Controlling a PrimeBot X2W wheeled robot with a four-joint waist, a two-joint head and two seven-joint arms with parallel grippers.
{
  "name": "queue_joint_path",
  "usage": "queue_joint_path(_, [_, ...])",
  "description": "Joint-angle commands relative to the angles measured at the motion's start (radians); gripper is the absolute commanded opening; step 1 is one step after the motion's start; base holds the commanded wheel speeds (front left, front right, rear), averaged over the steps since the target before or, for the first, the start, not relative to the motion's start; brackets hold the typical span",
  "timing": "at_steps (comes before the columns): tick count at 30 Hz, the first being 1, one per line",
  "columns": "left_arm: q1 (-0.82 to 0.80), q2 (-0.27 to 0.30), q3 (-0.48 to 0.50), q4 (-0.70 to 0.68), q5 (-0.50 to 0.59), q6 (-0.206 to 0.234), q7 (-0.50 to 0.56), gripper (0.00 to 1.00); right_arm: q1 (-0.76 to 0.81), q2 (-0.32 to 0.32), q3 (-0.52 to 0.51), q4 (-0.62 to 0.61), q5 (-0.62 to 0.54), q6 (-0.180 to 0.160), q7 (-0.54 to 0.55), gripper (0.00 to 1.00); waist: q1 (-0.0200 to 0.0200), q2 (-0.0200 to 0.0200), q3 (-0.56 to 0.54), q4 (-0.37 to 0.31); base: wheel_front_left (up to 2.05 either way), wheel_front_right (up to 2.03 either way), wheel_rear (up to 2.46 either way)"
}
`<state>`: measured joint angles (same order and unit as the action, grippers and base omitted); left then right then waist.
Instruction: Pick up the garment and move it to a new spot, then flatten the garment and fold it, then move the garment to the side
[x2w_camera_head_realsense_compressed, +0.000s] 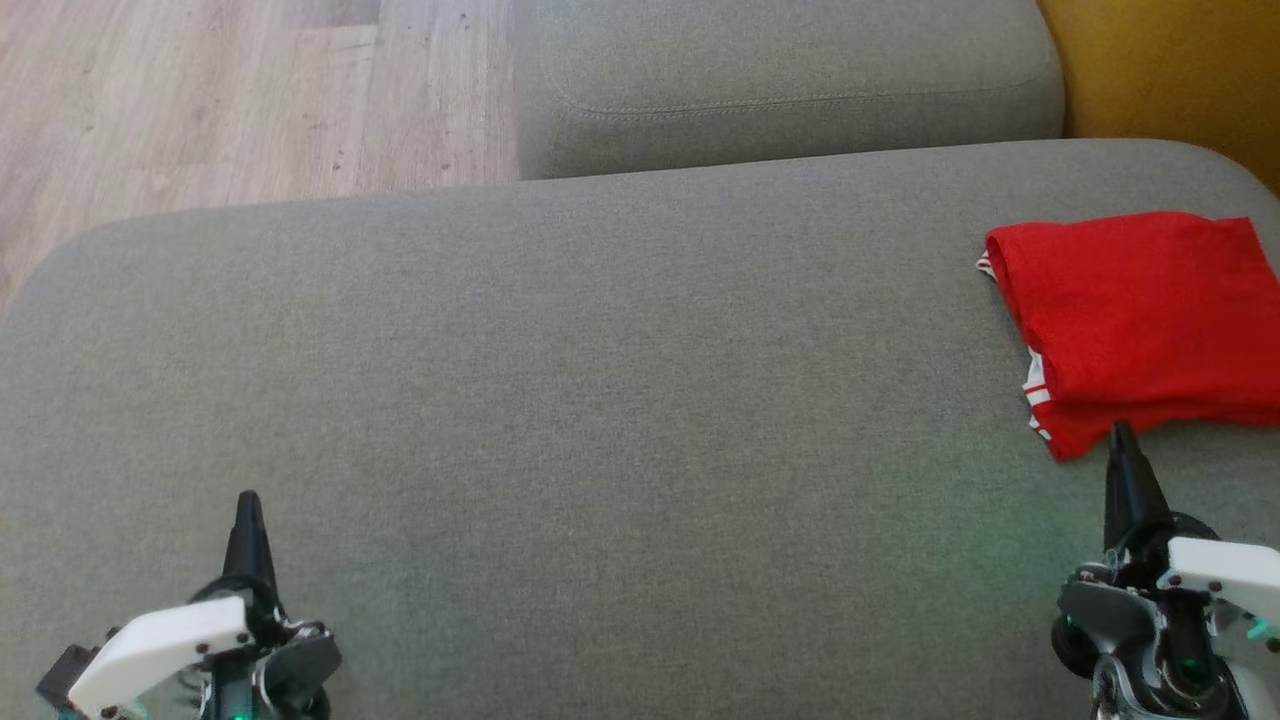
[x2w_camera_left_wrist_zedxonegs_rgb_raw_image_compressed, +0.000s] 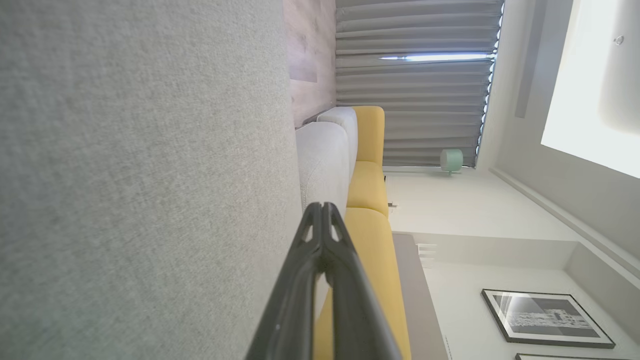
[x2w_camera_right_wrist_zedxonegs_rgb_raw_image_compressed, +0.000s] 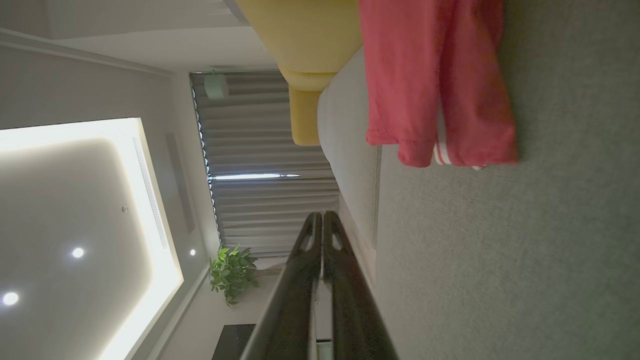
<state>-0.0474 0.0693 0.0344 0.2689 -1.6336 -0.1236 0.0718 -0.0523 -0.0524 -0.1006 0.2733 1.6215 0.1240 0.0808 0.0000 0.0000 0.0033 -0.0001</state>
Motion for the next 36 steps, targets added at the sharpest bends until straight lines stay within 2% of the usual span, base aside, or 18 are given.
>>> queue_joint_path(1, [-0.057,0.01,0.039,-0.026,-0.008,-0.007,0.009,0.0,-0.053,-0.02,0.018,-0.03,0.013,0.007,0.007,0.0,0.0,0.0,0.0,0.0,0.0,0.0,0.0])
queue_joint_path(36, [-0.058,0.0,0.053,-0.025,0.003,-0.007,0.021,0.0,-0.054,-0.012,0.007,-0.03,0.004,0.007,0.016,0.0,0.0,0.0,0.0,0.0,0.0,0.0,0.0])
